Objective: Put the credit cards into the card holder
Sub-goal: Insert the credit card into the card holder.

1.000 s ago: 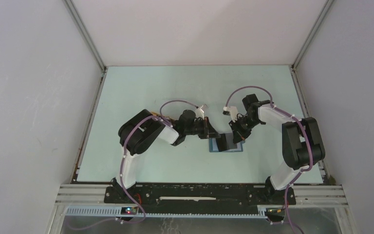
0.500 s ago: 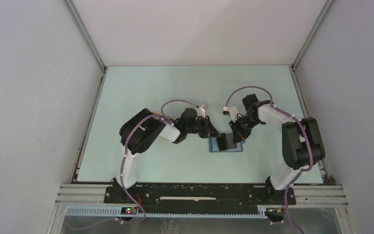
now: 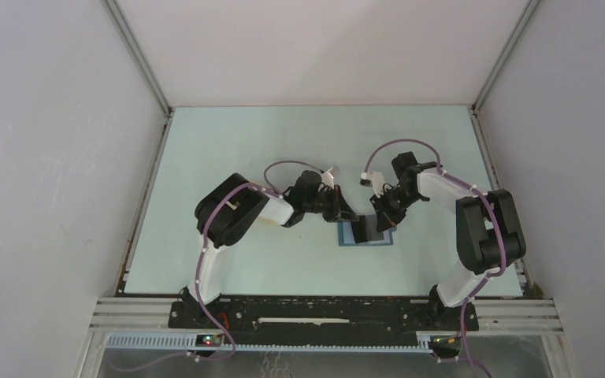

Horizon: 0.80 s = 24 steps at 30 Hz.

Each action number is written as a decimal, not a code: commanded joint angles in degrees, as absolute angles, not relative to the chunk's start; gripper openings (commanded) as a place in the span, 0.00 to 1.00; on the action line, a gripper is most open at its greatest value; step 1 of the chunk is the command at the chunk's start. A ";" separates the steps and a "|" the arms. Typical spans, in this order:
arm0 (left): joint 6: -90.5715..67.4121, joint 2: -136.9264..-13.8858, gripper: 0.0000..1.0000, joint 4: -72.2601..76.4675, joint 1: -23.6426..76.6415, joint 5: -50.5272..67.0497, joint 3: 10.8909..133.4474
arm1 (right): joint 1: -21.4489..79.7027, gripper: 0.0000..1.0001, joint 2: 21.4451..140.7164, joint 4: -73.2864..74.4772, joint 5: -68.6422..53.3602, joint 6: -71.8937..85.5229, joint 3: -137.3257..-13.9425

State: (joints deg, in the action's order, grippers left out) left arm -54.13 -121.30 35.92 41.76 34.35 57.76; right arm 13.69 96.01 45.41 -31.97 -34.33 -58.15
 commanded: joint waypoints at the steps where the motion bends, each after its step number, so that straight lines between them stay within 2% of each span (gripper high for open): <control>1: -53.18 -123.26 0.00 30.94 41.78 33.91 60.03 | 14.28 0.06 95.11 45.35 -31.77 -34.12 -59.82; 16: -53.82 -125.74 0.01 29.62 41.99 35.24 63.93 | 14.85 0.06 94.76 45.09 -31.53 -33.96 -59.81; 24: -53.79 -126.09 0.07 29.70 42.17 35.19 64.43 | 15.14 0.10 91.59 45.09 -34.19 -35.13 -59.85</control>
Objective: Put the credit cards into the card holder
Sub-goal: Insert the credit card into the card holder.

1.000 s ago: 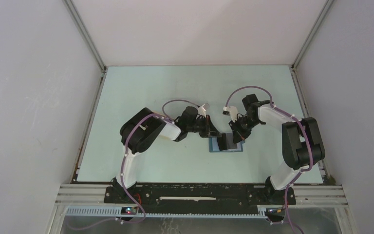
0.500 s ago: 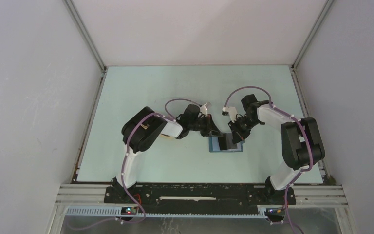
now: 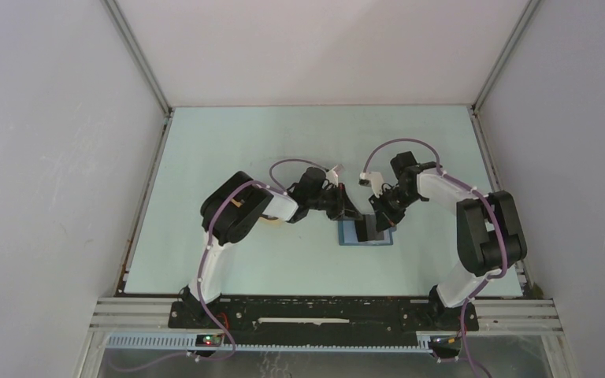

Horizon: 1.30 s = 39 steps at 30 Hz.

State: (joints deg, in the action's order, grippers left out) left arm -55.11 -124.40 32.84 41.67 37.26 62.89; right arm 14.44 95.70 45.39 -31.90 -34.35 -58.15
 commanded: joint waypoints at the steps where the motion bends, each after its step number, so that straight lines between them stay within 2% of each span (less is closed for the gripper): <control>1: -53.72 -126.12 0.09 29.68 42.19 35.18 64.42 | 15.58 0.11 90.41 44.96 -34.88 -35.43 -59.85; 6: -53.44 -126.04 0.15 29.65 42.09 34.99 64.38 | 22.21 0.13 85.79 42.08 -36.18 -37.11 -59.19; 8: -53.35 -126.04 0.16 29.62 42.04 35.24 64.34 | 29.60 0.13 83.08 37.17 -33.28 -39.57 -57.04; 15: -53.39 -126.38 0.17 29.82 41.97 35.74 64.64 | 39.41 0.09 82.59 27.38 -20.99 -45.17 -52.08; 23: -53.44 -126.66 0.17 29.88 41.98 36.10 64.99 | 41.75 0.06 87.03 23.47 -11.26 -45.15 -51.86; 39: -53.48 -126.92 0.19 29.95 42.01 36.64 65.39 | 43.63 0.05 90.88 20.29 -3.61 -47.45 -50.03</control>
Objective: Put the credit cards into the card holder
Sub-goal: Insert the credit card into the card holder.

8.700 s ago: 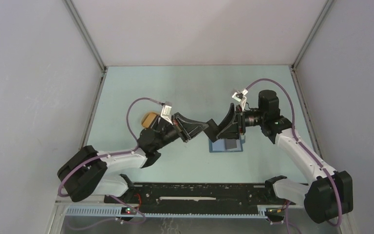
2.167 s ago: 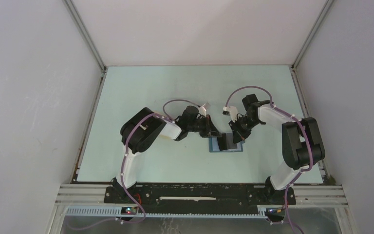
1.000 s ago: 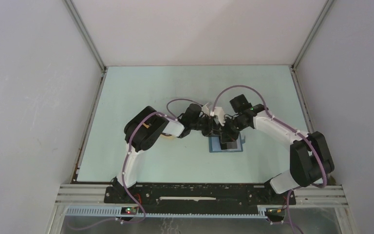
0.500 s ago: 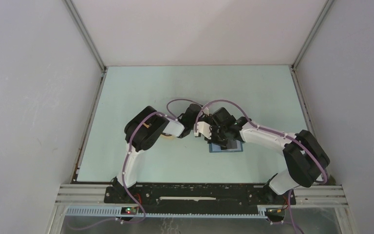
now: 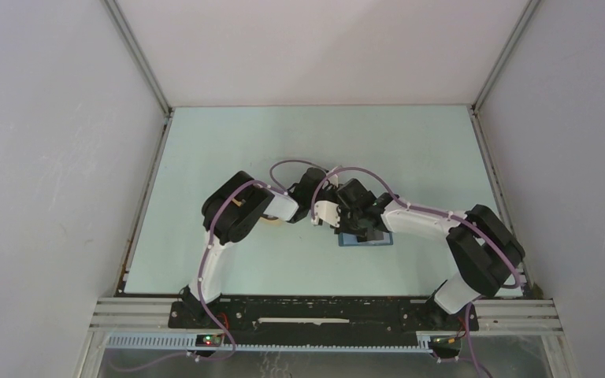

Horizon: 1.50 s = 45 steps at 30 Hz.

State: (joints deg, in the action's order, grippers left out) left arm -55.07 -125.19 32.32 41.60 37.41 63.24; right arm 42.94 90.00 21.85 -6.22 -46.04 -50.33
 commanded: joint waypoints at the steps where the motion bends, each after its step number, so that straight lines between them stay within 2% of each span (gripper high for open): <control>1: -53.52 -126.92 0.19 29.89 41.99 36.69 65.39 | 43.62 0.05 91.09 20.44 -3.26 -47.50 -50.02; 19: -52.66 -126.47 0.33 29.00 42.00 36.39 65.71 | 41.56 0.05 89.00 24.17 1.46 -48.52 -49.13; 39: -52.40 -124.25 0.35 30.69 40.98 35.42 63.60 | 36.15 0.05 85.60 27.82 0.59 -48.52 -48.60; 45: -51.36 -121.47 0.37 32.82 40.87 35.09 61.86 | 35.69 0.05 83.65 28.59 -3.84 -48.17 -48.68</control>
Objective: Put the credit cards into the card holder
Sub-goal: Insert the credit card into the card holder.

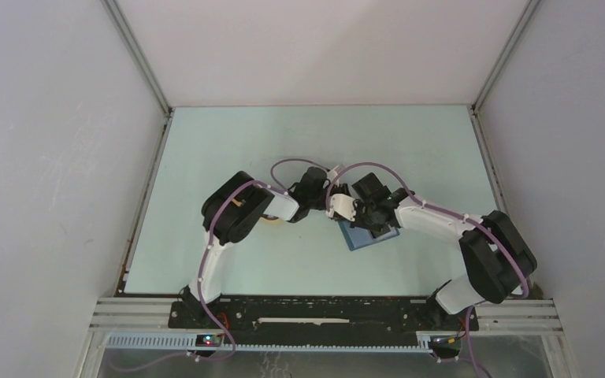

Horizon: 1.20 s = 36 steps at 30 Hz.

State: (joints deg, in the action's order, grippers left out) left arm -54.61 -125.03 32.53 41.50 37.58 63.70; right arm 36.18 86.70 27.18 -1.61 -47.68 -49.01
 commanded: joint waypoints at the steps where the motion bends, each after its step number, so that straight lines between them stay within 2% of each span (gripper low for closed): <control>1: -51.07 -120.63 0.38 33.21 40.80 34.88 61.35 | 35.62 0.06 83.14 28.79 -4.64 -48.09 -48.64; 22: -40.74 -98.46 0.40 32.07 37.63 26.98 45.58 | 27.61 0.11 76.32 36.64 -23.47 -47.43 -51.55; 28: -34.59 -89.27 0.45 24.43 37.44 23.11 43.44 | 24.52 0.19 71.94 38.22 -29.38 -46.27 -52.56; 31: -32.01 -84.48 0.56 20.28 37.44 20.85 42.81 | 22.57 0.25 69.23 39.15 -32.43 -45.34 -53.29; 32: -31.31 -82.91 0.87 18.78 37.39 20.16 42.68 | 21.86 0.27 68.23 39.41 -33.39 -45.01 -53.61; 33: -30.46 -81.22 0.98 17.25 37.43 19.52 42.71 | 21.32 0.30 67.21 39.62 -34.20 -44.69 -53.88; 36: -28.71 -76.21 1.00 12.60 37.39 17.56 43.04 | 19.62 0.38 64.21 39.96 -36.52 -43.60 -54.50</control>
